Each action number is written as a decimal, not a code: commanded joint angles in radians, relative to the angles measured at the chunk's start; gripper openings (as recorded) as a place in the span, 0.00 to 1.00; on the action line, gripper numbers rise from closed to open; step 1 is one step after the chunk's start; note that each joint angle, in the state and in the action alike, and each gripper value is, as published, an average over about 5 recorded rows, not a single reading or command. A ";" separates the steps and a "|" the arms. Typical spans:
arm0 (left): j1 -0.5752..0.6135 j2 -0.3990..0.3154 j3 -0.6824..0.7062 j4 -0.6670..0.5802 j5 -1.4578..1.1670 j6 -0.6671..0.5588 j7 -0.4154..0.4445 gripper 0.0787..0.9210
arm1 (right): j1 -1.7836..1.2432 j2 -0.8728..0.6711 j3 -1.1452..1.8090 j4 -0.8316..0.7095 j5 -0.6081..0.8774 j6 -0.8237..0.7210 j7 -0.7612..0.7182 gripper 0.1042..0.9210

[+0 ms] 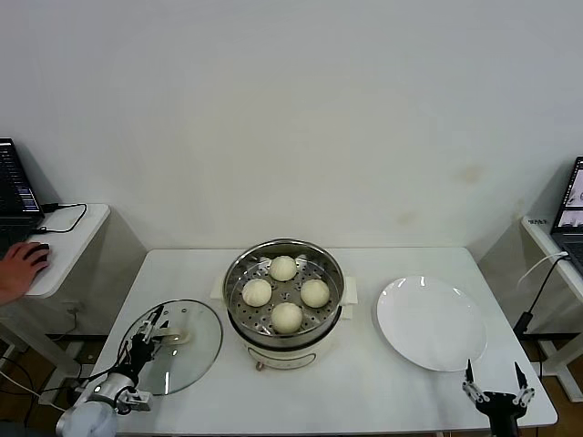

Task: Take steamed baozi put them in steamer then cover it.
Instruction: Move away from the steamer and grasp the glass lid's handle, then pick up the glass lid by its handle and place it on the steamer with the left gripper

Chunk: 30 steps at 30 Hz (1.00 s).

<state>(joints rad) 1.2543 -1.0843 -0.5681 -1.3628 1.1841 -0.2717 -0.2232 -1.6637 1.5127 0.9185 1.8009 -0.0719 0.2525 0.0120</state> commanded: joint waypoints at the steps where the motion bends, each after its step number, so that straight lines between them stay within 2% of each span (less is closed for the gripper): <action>1: -0.028 -0.003 0.007 0.047 -0.007 -0.012 -0.016 0.60 | -0.001 0.002 -0.002 0.000 -0.001 0.002 0.002 0.88; 11: -0.011 -0.012 -0.009 0.032 -0.054 -0.036 -0.099 0.25 | -0.007 0.001 -0.022 0.009 0.003 0.015 0.011 0.88; 15: 0.029 0.001 -0.032 -0.044 -0.082 -0.033 -0.115 0.13 | -0.009 -0.001 -0.031 0.020 0.003 0.019 0.011 0.88; 17: 0.058 0.018 -0.048 -0.106 -0.099 -0.021 -0.109 0.10 | -0.011 -0.002 -0.037 0.028 0.004 0.021 0.011 0.88; 22: 0.131 0.091 -0.099 -0.283 -0.182 0.038 -0.040 0.09 | -0.013 -0.005 -0.052 0.040 0.003 0.026 0.009 0.88; 30: 0.189 0.241 -0.178 -0.519 -0.384 0.163 0.170 0.09 | -0.019 -0.006 -0.066 0.052 -0.002 0.037 0.007 0.88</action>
<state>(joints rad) 1.3673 -0.9864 -0.6697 -1.5935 0.9979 -0.2248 -0.2287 -1.6803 1.5066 0.8622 1.8430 -0.0730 0.2845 0.0200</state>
